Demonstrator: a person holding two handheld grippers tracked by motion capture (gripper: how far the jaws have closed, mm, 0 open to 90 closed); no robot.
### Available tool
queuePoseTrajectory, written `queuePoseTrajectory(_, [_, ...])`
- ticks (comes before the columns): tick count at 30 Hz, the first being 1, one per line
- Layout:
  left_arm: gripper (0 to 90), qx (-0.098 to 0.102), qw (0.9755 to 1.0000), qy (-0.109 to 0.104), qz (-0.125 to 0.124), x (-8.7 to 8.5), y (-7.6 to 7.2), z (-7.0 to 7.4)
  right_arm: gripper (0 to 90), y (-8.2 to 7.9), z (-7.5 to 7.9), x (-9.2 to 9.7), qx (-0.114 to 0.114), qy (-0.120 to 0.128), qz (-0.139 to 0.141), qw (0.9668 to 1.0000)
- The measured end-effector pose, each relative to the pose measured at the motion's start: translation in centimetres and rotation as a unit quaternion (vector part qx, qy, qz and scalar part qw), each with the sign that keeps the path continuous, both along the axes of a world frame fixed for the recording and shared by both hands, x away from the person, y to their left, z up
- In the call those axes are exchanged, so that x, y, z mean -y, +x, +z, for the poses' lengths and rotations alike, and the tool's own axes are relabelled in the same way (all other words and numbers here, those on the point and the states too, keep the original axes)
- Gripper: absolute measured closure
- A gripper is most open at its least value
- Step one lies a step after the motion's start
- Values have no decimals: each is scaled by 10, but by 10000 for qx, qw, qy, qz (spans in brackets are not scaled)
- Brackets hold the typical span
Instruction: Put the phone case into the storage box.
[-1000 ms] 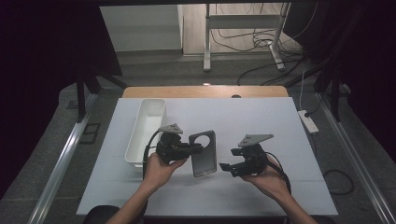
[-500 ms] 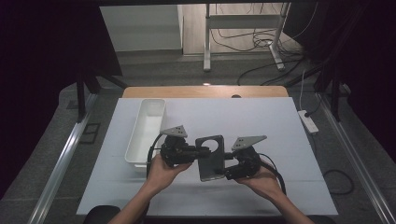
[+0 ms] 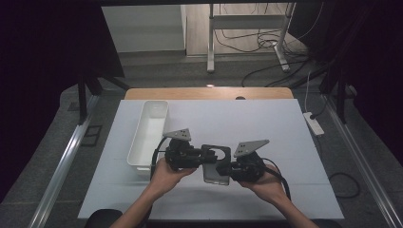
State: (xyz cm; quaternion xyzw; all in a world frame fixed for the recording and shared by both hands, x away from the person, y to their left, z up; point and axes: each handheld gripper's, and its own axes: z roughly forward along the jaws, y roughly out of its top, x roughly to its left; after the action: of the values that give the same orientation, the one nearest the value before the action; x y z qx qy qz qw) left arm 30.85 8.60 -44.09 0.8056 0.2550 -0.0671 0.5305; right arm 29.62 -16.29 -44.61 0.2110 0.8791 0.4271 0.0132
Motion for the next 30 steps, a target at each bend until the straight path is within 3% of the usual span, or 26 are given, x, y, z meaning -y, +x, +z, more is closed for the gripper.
queuePoseTrajectory(4, [571, 272, 9991, 220, 249, 0, -1, -1, 801, 0, 3, 4, 148, -31, -196, 9997])
queuePoseTrajectory(9, [434, 372, 9978, 326, 437, -3, 0, -2, 802, 2, 5, 10, 161, -17, -439, 9989])
queuePoseTrajectory(11, [410, 437, 9968, 400, 528, -3, 0, -3, 802, 3, 6, 11, 183, -13, -479, 9987])
queuePoseTrajectory(15, [247, 547, 9948, 542, 670, -4, 0, -5, 802, 2, 8, 14, 290, -46, -654, 9974])
queuePoseTrajectory(17, [193, 612, 9923, 680, 838, -4, 0, -8, 802, 2, 9, 15, 359, -79, -727, 9967])
queuePoseTrajectory(20, [126, 617, 9907, 743, 960, -4, 0, -10, 801, 2, 9, 16, 420, -102, -816, 9957])
queuePoseTrajectory(26, [81, 673, 9872, 964, 1079, 4, -3, -17, 801, 1, 10, 16, 527, -143, -1020, 9933])
queuePoseTrajectory(29, [127, 706, 9868, 1021, 1040, 8, -5, -19, 802, 1, 9, 15, 527, -161, -1082, 9926])
queuePoseTrajectory(30, [209, 720, 9867, 1048, 1016, 9, -6, -19, 802, 1, 8, 14, 509, -167, -1101, 9925])
